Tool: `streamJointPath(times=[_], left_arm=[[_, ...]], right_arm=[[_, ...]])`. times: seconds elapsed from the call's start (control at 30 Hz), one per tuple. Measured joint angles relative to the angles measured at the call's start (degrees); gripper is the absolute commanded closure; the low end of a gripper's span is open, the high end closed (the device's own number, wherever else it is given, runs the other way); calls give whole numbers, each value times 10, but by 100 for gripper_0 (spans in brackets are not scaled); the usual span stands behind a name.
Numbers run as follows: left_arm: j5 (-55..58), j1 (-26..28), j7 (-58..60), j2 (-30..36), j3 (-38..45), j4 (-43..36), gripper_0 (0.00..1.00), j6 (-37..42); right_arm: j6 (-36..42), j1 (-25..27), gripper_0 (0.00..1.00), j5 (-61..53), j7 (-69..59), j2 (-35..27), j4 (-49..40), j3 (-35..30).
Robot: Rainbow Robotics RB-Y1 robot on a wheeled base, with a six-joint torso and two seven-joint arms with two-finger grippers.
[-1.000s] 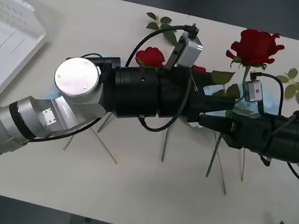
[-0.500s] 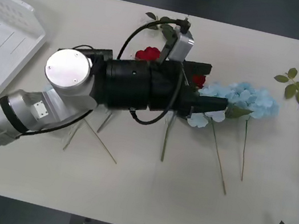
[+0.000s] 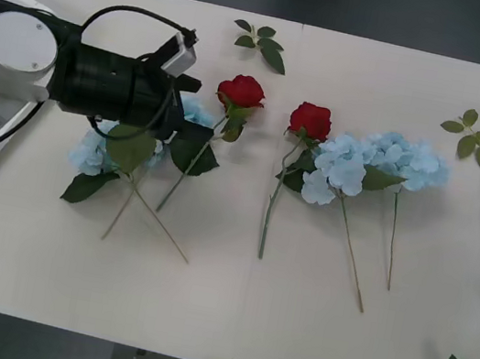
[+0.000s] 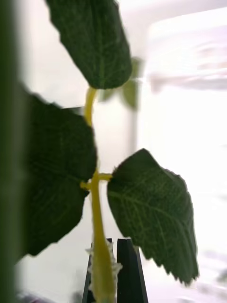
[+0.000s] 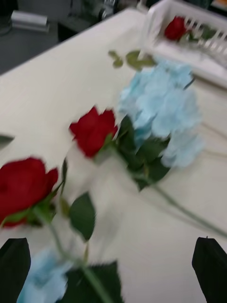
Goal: Put the red flowers into the right box and the blue flowers into the left box
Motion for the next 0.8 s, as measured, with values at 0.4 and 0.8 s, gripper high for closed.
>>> streamJointPath(times=[0.4, 0.8], left_arm=[[-148, -7, 0, 0, 166, 10, 0, 243], [-248, -23, 123, 38, 266, -169, 0, 495]], right_arm=[[-220, 0, 100, 215, 0, 93, 127, 12], [-295, 0, 0, 178, 0, 113, 123, 124]])
